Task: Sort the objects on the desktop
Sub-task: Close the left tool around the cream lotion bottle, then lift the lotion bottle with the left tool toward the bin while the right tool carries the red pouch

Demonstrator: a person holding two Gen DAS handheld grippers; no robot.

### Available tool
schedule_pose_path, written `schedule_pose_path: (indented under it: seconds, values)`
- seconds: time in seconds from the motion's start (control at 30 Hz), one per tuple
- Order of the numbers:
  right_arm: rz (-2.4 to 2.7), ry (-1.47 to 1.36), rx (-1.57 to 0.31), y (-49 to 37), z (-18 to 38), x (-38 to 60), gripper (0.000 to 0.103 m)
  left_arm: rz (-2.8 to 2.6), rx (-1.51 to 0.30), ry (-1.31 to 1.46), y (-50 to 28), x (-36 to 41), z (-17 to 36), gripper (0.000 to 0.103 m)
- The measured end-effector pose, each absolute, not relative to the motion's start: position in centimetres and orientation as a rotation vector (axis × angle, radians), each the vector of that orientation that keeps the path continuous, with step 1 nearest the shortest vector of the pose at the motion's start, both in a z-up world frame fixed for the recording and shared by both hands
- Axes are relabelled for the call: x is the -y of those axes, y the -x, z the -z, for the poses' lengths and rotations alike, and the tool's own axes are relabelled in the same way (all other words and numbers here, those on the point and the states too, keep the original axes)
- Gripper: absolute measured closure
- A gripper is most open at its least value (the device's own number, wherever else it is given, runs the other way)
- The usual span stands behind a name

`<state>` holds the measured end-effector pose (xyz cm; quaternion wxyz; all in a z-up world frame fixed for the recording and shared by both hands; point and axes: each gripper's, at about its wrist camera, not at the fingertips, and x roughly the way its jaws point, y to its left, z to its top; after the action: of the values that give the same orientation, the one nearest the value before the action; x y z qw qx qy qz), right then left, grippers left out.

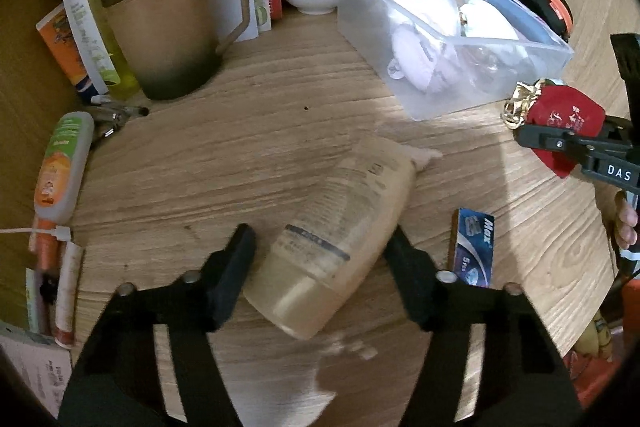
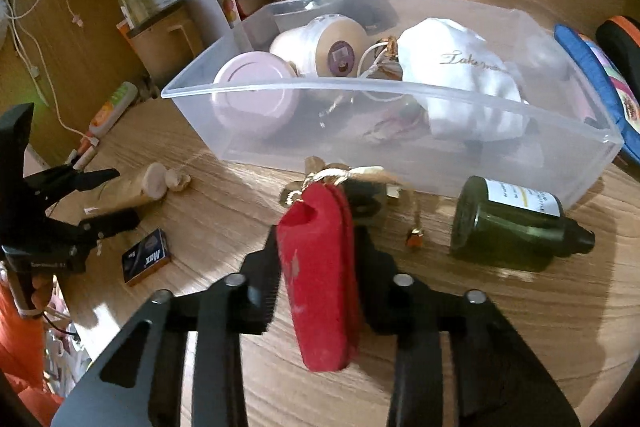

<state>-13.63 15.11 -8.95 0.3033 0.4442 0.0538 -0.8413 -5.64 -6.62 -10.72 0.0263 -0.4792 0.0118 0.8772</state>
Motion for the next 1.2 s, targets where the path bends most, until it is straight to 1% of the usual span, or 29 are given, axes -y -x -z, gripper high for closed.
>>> schedule_pose_path:
  seconds: [0.07, 0.13, 0.27, 0.47, 0.5, 0.57, 0.8, 0.9, 0.97, 1.0, 1.07, 1.13, 1.2]
  values:
    - [2.226, -1.156, -0.139, 13.5, 8.9, -15.1, 0.084, -2.694, -0.009, 1.490, 6.0, 6.9, 10.5, 0.058]
    - [2.238, -1.128, -0.142, 13.3, 8.7, -15.1, 0.086, -2.670, 0.037, 1.482, 6.3, 7.3, 10.2, 0.061]
    - [2.237, -1.074, -0.129, 13.0, 8.2, -15.3, 0.088, -2.650, 0.108, 1.479, 7.4, 8.1, 10.0, 0.062]
    - [2.209, -1.057, -0.096, 12.9, 7.9, -15.6, 0.088, -2.626, 0.307, 1.475, 9.2, 10.4, 9.4, 0.062]
    - [2.205, -1.053, -0.097, 12.8, 7.9, -15.6, 0.088, -2.631, 0.319, 1.478, 9.5, 10.6, 9.4, 0.062]
    - [2.199, -1.041, -0.101, 12.7, 7.8, -15.5, 0.088, -2.646, 0.287, 1.495, 9.8, 10.3, 9.2, 0.062]
    - [2.179, -1.022, -0.103, 12.3, 7.7, -15.5, 0.088, -2.708, 0.062, 1.585, 12.0, 8.1, 9.2, 0.060]
    - [2.179, -1.009, -0.101, 12.2, 7.6, -15.6, 0.088, -2.754, 0.020, 1.593, 12.0, 7.8, 9.1, 0.061]
    - [2.193, -0.997, -0.098, 12.2, 7.5, -15.8, 0.088, -2.785, 0.002, 1.566, 11.4, 7.7, 8.9, 0.064]
    - [2.198, -0.990, -0.094, 12.2, 7.3, -15.9, 0.089, -2.788, 0.015, 1.546, 10.7, 7.6, 8.7, 0.064]
    - [2.195, -0.979, -0.073, 12.2, 7.0, -16.1, 0.089, -2.787, 0.044, 1.518, 10.0, 7.6, 8.3, 0.071]
    - [2.196, -0.961, -0.069, 12.1, 6.5, -16.3, 0.089, -2.794, 0.067, 1.486, 8.9, 7.7, 7.7, 0.075]
    - [2.187, -0.952, -0.063, 12.0, 6.1, -16.3, 0.089, -2.764, 0.150, 1.469, 8.0, 8.4, 7.3, 0.077]
